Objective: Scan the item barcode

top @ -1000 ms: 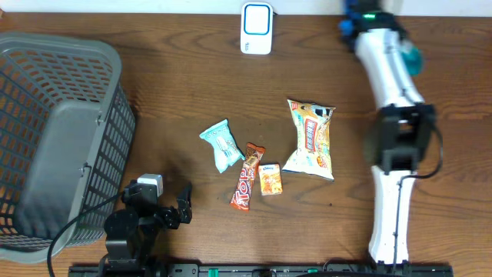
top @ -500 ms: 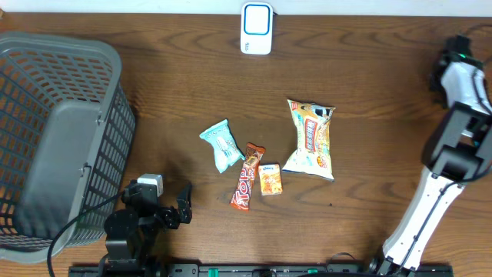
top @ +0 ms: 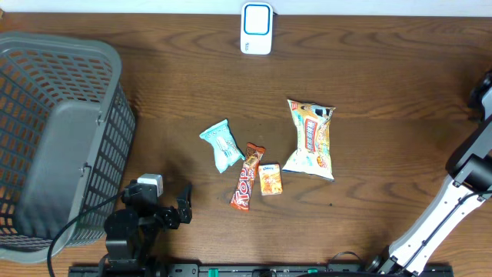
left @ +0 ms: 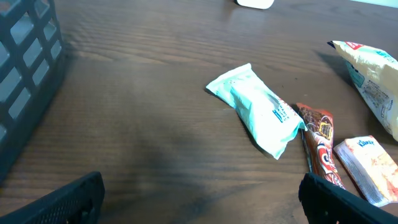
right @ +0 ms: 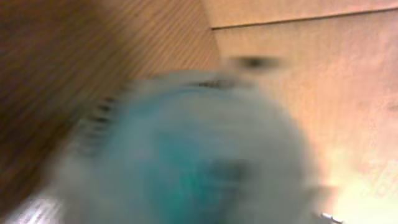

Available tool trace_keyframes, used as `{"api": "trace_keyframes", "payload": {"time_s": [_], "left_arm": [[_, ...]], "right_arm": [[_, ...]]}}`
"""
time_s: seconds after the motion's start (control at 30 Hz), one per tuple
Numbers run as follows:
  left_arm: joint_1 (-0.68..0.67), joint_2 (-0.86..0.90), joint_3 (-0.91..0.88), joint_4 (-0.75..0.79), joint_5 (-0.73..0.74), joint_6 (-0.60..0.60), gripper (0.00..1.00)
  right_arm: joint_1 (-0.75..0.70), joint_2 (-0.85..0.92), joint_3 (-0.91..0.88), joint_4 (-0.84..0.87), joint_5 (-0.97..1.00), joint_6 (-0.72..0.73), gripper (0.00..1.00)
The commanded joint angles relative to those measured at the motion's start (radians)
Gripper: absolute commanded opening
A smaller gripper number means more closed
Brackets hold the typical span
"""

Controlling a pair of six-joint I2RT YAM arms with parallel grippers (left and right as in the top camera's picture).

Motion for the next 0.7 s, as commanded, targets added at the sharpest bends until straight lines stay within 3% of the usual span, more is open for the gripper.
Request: {"api": "trace_keyframes", "payload": {"time_s": [0.0,0.1,0.2,0.4,0.67], "left_arm": [[0.003,-0.002,-0.010,-0.012,0.012,0.010,1.00],[0.003,-0.002,-0.011,-0.012,0.012,0.010,1.00],[0.003,-0.002,-0.010,-0.012,0.012,0.010,1.00],[0.003,-0.002,-0.010,-0.012,0.012,0.010,1.00],[0.003,-0.002,-0.010,-0.012,0.012,0.010,1.00]], "right_arm": [[0.014,-0.045,-0.003,0.003,-0.066,-0.002,0.51],[0.029,-0.045,-0.003,-0.001,-0.089,-0.002,0.66],[0.059,-0.047,-0.002,-0.013,-0.091,0.007,0.99],[0.158,-0.098,-0.002,-0.026,-0.166,0.050,0.99],[0.395,-0.349,-0.002,-0.022,-0.598,0.139,0.99]]}}
